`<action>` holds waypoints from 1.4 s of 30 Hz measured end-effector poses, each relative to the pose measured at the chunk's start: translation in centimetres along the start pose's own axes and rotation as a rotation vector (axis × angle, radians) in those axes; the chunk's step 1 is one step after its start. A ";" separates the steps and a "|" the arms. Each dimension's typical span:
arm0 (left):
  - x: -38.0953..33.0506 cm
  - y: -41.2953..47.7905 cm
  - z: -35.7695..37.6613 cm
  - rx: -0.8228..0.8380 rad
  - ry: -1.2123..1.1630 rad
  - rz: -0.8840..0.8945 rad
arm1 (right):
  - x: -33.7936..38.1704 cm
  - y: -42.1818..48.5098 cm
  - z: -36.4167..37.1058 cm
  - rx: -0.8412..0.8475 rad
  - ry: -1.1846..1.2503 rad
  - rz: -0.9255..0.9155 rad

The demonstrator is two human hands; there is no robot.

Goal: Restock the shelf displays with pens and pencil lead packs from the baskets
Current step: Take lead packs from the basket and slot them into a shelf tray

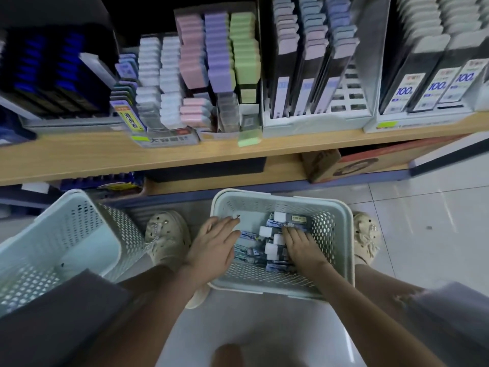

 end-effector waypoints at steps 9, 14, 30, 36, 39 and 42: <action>0.1 -0.2 0.5 -0.033 0.007 0.004 | 0.5 -0.1 -0.1 -0.077 0.054 -0.090; 0.0 -0.3 0.6 -0.045 0.025 0.006 | 0.8 0.0 -0.2 -0.064 -0.014 -0.094; -1.4 0.4 -1.5 0.037 -0.161 -0.158 | -0.1 -2.9 -6.0 -0.486 0.217 -0.030; -4.1 1.5 -7.2 0.032 -1.068 -0.434 | 0.6 -7.5 -13.2 -0.760 0.387 -0.192; -4.6 0.7 -10.8 -0.016 -1.247 -0.380 | 1.9 -10.8 -17.4 -0.840 0.597 -0.231; -5.2 -0.6 -15.4 -0.032 -1.359 -0.275 | 3.3 -13.8 -20.8 -0.696 1.063 -0.228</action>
Point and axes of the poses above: each hand's wrist, its own y-axis towards the middle knuckle, its own z-axis out of the palm, x = y × z, the point moved 3 cm from there along y, towards the middle knuckle, and after that the axes turned 1 degree about z, right-handed, at the moved point
